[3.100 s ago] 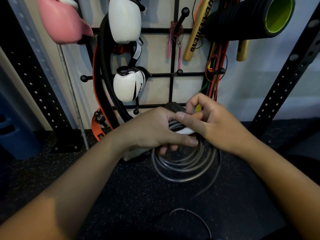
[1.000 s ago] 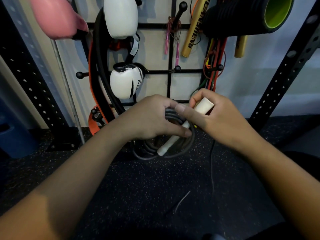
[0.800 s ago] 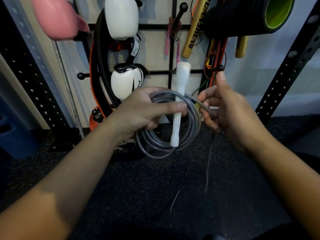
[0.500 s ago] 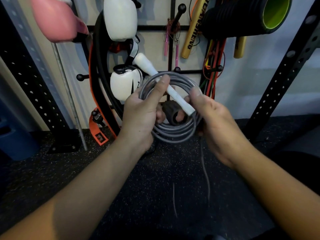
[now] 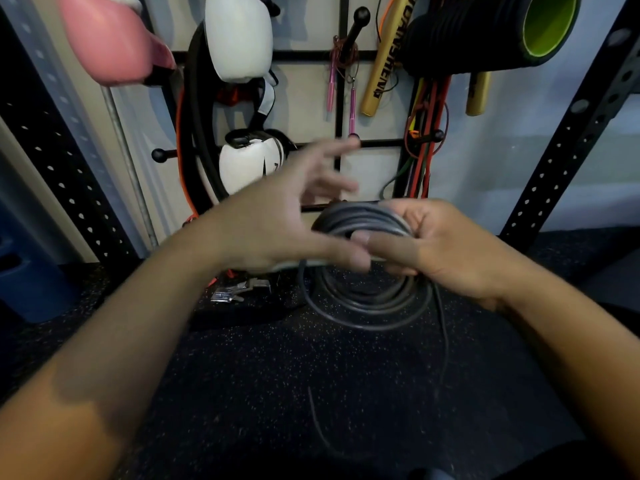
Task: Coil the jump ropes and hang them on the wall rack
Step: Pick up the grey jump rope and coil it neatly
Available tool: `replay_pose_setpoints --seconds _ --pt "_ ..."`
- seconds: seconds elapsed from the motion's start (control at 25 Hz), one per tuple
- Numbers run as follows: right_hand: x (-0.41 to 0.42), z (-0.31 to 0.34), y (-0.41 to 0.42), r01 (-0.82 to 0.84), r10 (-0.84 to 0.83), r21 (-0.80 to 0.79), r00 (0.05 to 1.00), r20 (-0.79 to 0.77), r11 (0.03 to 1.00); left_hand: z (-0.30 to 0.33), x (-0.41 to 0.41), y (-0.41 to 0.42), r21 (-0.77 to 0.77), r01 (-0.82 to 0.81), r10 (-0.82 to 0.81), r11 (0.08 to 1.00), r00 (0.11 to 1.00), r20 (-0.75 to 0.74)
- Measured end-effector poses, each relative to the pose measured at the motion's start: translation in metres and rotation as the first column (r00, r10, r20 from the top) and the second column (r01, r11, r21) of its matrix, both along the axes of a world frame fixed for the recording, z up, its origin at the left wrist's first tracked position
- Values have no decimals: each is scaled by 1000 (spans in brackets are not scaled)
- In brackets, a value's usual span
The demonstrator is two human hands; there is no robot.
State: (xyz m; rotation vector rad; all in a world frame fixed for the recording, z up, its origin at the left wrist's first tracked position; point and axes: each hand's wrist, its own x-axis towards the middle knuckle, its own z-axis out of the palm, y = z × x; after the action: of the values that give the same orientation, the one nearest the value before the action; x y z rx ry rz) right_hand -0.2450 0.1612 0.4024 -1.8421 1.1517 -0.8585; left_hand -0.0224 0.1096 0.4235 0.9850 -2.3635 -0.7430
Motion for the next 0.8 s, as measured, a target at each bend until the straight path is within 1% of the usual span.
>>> replay_pose_setpoints --seconds 0.04,0.08,0.16,0.2,0.24,0.32,0.4,0.48,0.56,0.6,0.64,0.68,0.72,0.76,0.8 --pt "2 -1 0 -27 27 8 1000 9 1000 -2 -5 4 98 58 -67 993 994 92" --pt "4 -2 -2 -24 23 16 999 48 1000 -8 -11 5 164 84 -99 983 991 88" --pt "3 -5 -6 23 -26 22 990 137 999 -20 -18 4 282 86 -80 956 996 -32" --pt "3 -6 -7 39 -40 10 989 142 999 -23 -19 4 345 85 -63 935 995 -77" --pt "2 -8 -8 46 -44 -13 992 117 999 -25 -20 3 386 80 -49 919 995 -91" --pt "4 -11 -8 39 -36 -52 998 52 998 -26 -21 4 423 86 -40 902 992 -116" --pt "5 -11 -8 34 -32 -85 999 26 996 -30 -25 8 468 125 -33 875 979 -200" --pt "6 -9 -7 58 -58 -107 998 9 993 -32 -28 12 458 135 -33 878 974 -224" --pt "4 -5 -5 165 -164 -149 986 24 975 -30 -26 12 409 100 -23 907 982 -187" --pt "0 -3 -5 238 -233 -157 971 46 958 -28 -24 10 402 90 -5 911 978 -207" --pt "-5 -1 -5 298 -289 -137 954 79 945 -26 -21 8 411 91 31 907 959 -281" --pt "-10 -1 -6 335 -325 -100 940 100 937 -24 -20 6 439 112 86 892 910 -406" --pt "-16 -2 -7 345 -339 -59 936 93 937 -23 -21 4 469 150 157 870 819 -552" --pt "-20 -5 -8 327 -325 -23 943 69 945 -22 -23 2 491 186 234 851 703 -672" --pt "-22 -11 -10 298 -298 10 953 56 955 -23 -26 2 519 211 325 828 574 -751"
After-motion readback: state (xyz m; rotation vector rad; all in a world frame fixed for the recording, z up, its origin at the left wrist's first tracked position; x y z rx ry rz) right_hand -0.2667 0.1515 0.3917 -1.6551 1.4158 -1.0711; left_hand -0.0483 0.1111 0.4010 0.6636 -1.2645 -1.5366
